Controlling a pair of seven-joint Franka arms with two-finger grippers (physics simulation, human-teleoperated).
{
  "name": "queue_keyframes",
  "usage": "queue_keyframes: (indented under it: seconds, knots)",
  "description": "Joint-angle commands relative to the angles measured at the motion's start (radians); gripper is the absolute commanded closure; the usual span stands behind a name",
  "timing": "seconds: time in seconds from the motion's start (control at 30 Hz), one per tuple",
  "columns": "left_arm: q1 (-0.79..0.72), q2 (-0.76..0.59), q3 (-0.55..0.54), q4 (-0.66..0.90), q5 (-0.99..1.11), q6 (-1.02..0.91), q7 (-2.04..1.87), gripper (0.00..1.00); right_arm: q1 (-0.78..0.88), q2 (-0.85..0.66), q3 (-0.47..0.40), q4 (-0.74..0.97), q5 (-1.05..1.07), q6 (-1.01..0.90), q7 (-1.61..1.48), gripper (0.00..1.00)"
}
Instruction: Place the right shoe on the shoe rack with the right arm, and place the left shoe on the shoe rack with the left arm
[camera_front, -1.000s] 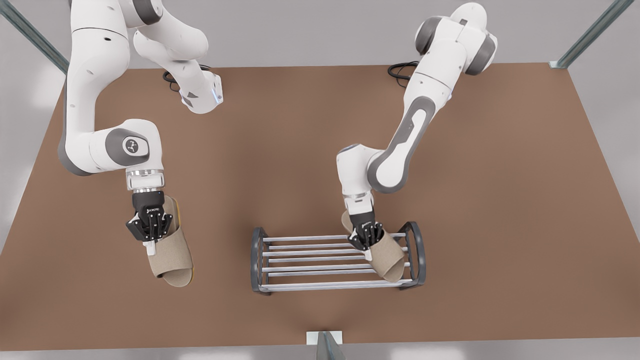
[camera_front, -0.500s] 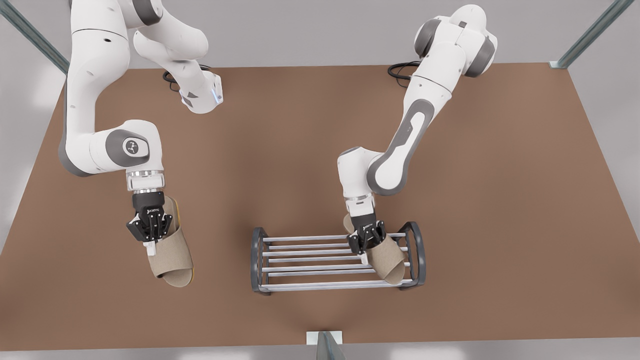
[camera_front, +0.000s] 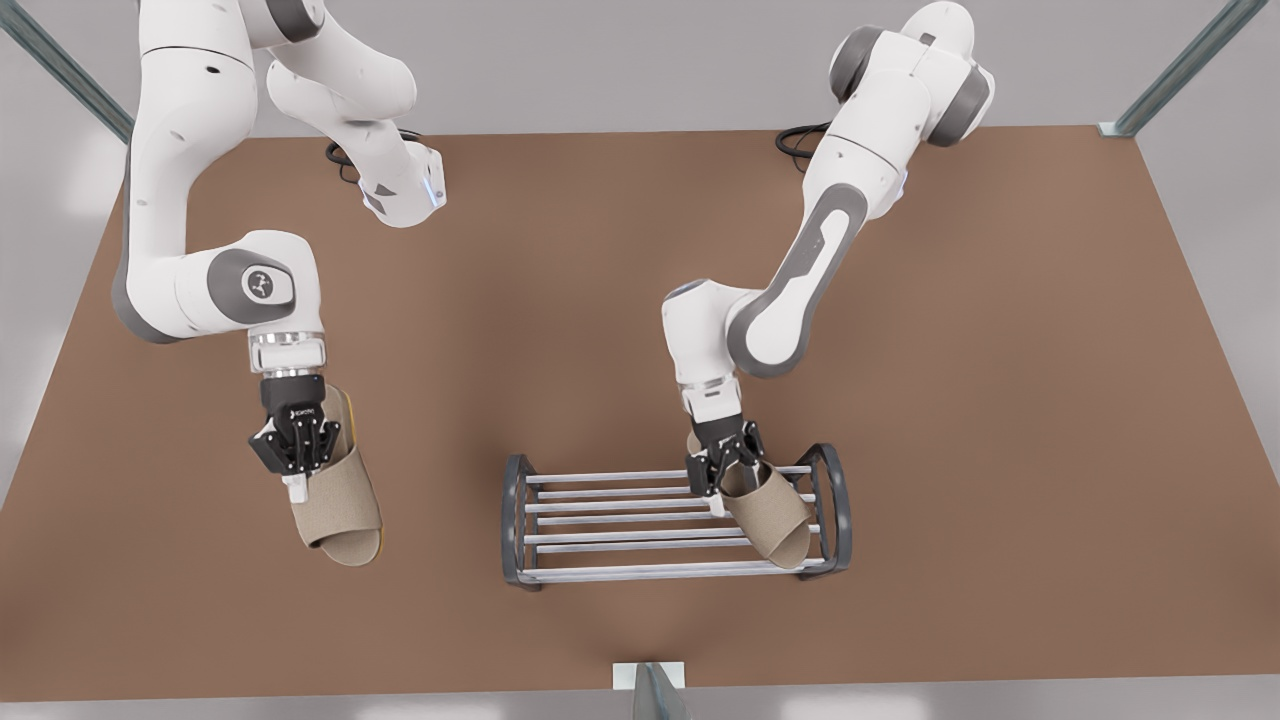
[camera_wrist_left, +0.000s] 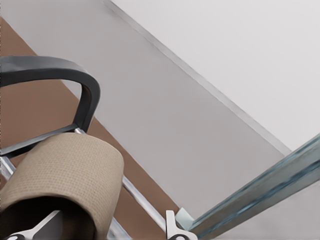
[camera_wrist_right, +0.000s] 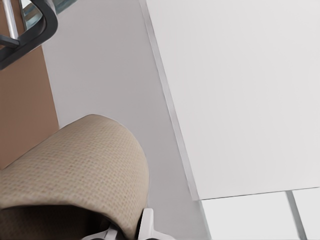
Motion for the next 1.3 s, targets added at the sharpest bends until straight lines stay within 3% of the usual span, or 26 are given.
queue_keyframes:
  seconds: [0.0, 0.23, 0.27, 0.33, 0.37, 0.4, 0.43, 0.47, 0.5, 0.53, 0.57, 0.7, 0.77, 0.87, 0.97, 1.27]
  knots:
    - [-0.001, -0.004, -0.010, 0.001, -0.018, -0.041, 0.026, 0.00, -0.001, -0.002, 0.000, -0.001, 0.000, -0.004, -0.026, 0.75]
    - [-0.001, -0.068, -0.123, 0.004, -0.159, -0.225, 0.028, 0.00, 0.095, -0.016, 0.003, 0.028, 0.020, 0.008, -0.022, 0.77]
    - [-0.001, -0.113, -0.153, 0.005, -0.241, -0.301, 0.040, 0.00, 0.124, -0.008, 0.003, 0.034, 0.037, 0.004, -0.019, 0.78]
    - [0.008, -0.268, -0.165, 0.141, -0.716, -0.703, 0.533, 0.00, 0.180, 0.036, -0.001, 0.080, 0.084, -0.007, -0.017, 0.78]
    - [0.031, -0.305, -0.052, 0.261, -0.949, -0.886, 0.921, 0.00, 0.230, 0.079, -0.012, 0.135, 0.087, -0.007, -0.017, 0.78]
    - [0.034, -0.308, 0.135, 0.375, -1.126, -1.012, 1.267, 0.00, 0.308, 0.125, -0.058, 0.189, 0.115, -0.007, -0.017, 0.78]
    - [0.036, -0.308, 0.301, 0.444, -1.232, -1.108, 1.547, 0.00, 0.452, 0.173, -0.180, 0.244, 0.178, -0.008, -0.017, 0.78]
    - [0.064, -0.312, 0.401, 0.458, -1.276, -1.170, 1.768, 0.00, 0.666, 0.228, -0.392, 0.289, 0.280, -0.007, -0.017, 0.78]
    - [0.133, -0.319, 0.409, 0.458, -1.278, -1.177, 1.908, 0.00, 0.853, 0.275, -0.588, 0.306, 0.392, -0.007, -0.019, 0.78]
    - [0.143, -0.311, 0.412, 0.455, -1.270, -1.176, 2.046, 0.00, 0.914, 0.288, -0.641, 0.310, 0.426, -0.007, -0.017, 0.79]
    - [0.143, -0.306, 0.401, 0.445, -1.269, -1.174, 2.140, 0.00, 0.933, 0.296, -0.642, 0.310, 0.432, -0.007, -0.017, 0.79]
    - [0.266, -0.552, 0.196, 0.224, -1.229, -1.139, 2.333, 0.00, 0.996, 0.323, -0.664, 0.326, 0.478, -0.007, -0.017, 0.79]
    - [0.248, -0.498, 0.180, 0.231, -1.203, -1.170, 2.347, 0.00, 1.062, 0.315, -0.736, 0.320, 0.497, -0.001, -0.017, 0.79]
    - [0.288, -0.475, 0.130, 0.228, -1.216, -1.171, 2.399, 0.00, 1.069, 0.338, -0.738, 0.329, 0.518, -0.002, -0.015, 0.79]
    - [0.315, -0.493, 0.079, 0.220, -1.218, -1.162, 2.398, 0.00, 1.059, 0.460, -0.780, 0.455, 0.547, -0.004, -0.017, 0.79]
    - [0.315, -0.521, 0.079, 0.183, -1.216, -1.139, 2.384, 0.00, 1.010, 0.598, -0.781, 0.542, 0.578, -0.074, -0.020, 0.79]
